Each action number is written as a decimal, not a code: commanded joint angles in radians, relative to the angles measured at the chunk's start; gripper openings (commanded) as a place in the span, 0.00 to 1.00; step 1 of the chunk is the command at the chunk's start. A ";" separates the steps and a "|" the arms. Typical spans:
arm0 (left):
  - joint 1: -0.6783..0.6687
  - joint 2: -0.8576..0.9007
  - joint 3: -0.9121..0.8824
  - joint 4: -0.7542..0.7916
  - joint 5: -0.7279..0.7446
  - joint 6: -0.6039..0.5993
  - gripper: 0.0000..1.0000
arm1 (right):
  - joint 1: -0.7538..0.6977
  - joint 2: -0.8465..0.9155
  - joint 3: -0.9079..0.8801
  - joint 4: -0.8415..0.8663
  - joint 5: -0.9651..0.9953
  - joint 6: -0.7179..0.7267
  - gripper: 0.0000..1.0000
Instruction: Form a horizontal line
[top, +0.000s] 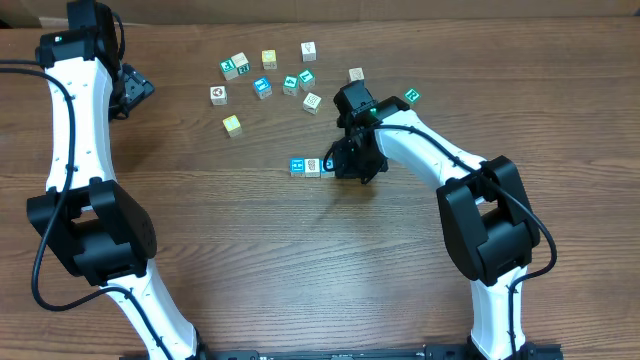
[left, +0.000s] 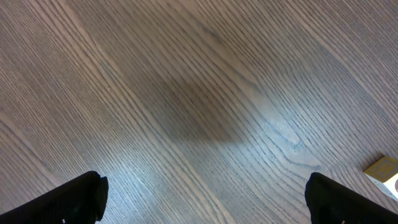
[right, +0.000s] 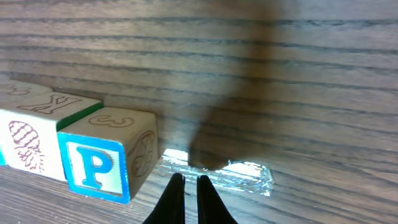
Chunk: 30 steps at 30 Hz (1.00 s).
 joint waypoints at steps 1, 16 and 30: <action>-0.008 -0.007 0.006 -0.002 -0.011 0.004 1.00 | 0.005 0.001 0.020 0.004 -0.031 0.001 0.04; -0.008 -0.007 0.006 -0.002 -0.011 0.004 1.00 | 0.005 0.001 0.020 0.005 -0.053 0.001 0.05; -0.008 -0.007 0.006 -0.002 -0.011 0.004 1.00 | 0.005 0.001 0.020 0.005 -0.079 0.001 0.05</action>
